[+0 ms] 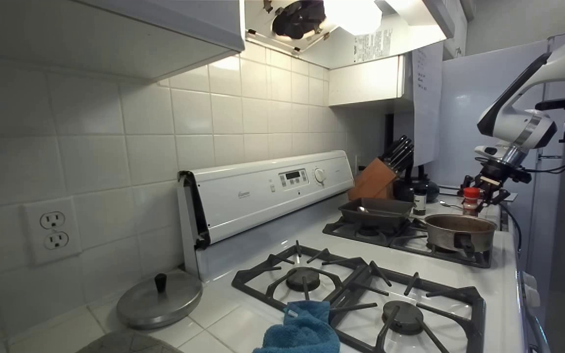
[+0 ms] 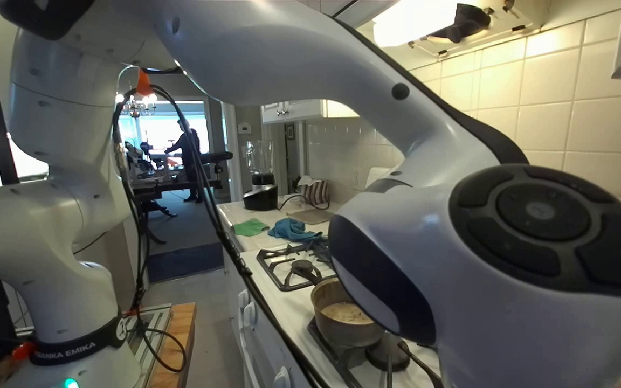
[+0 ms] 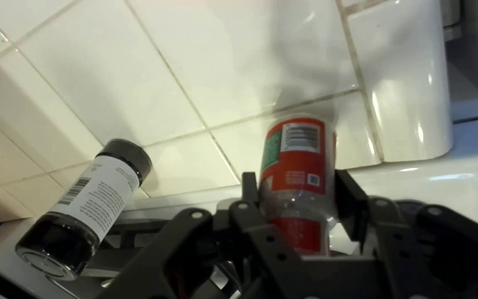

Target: Pour some of the contents of the orange bottle into the pot

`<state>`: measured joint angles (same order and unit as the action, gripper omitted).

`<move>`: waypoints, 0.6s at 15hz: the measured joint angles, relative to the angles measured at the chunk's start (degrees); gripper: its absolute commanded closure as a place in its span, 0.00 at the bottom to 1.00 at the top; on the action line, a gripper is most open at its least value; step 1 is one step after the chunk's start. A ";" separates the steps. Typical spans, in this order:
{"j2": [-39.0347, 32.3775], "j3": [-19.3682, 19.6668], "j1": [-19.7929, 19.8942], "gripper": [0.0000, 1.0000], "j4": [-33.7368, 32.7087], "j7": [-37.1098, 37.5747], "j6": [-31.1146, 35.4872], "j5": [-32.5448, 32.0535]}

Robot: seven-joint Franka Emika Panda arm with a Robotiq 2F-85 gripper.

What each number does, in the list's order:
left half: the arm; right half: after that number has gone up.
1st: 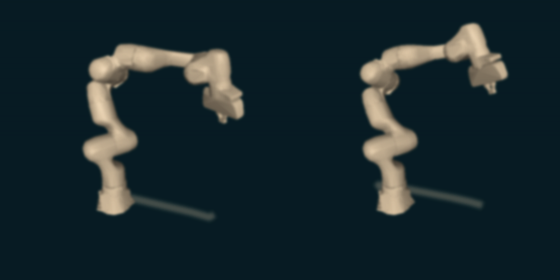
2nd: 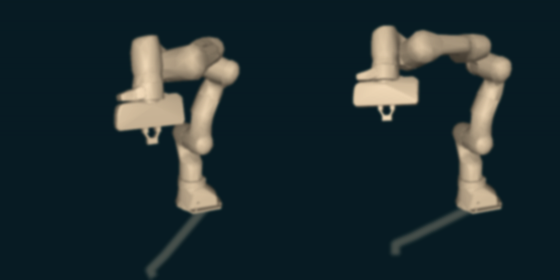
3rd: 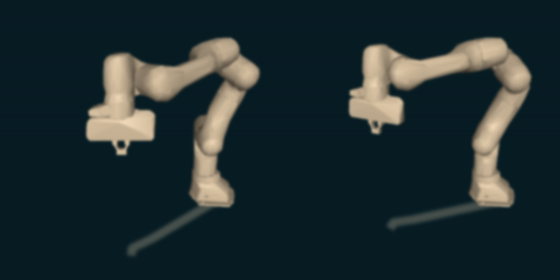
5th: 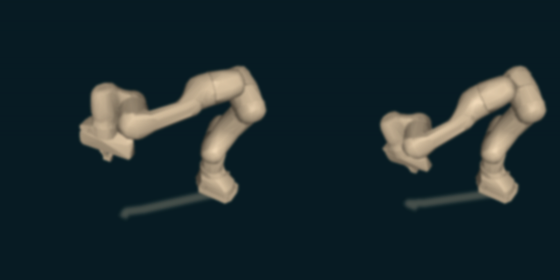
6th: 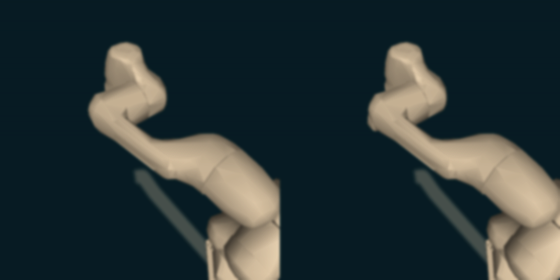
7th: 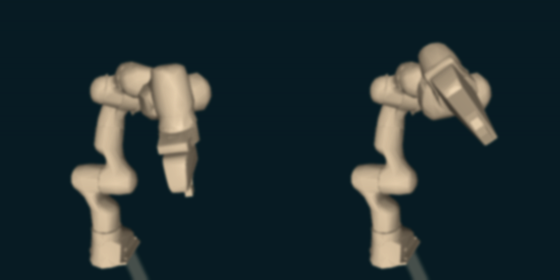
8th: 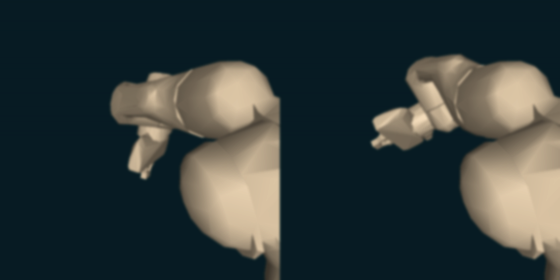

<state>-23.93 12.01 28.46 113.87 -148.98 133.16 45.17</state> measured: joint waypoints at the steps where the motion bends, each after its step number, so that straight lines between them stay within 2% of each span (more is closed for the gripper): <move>1: -0.53 -0.02 0.18 0.77 -0.47 0.00 -0.37 0.00; 5: -2.19 -0.33 0.98 0.77 -2.23 0.00 -1.61 0.61; 6: -2.44 -0.42 1.16 0.27 -2.58 0.00 -1.81 0.96; 7: -2.68 -0.51 1.33 0.26 -2.88 0.00 -2.04 1.39; 9: -3.01 -0.55 1.49 0.13 -3.26 0.00 -2.16 1.87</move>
<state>-26.93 11.46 29.95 110.60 -148.98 131.00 47.04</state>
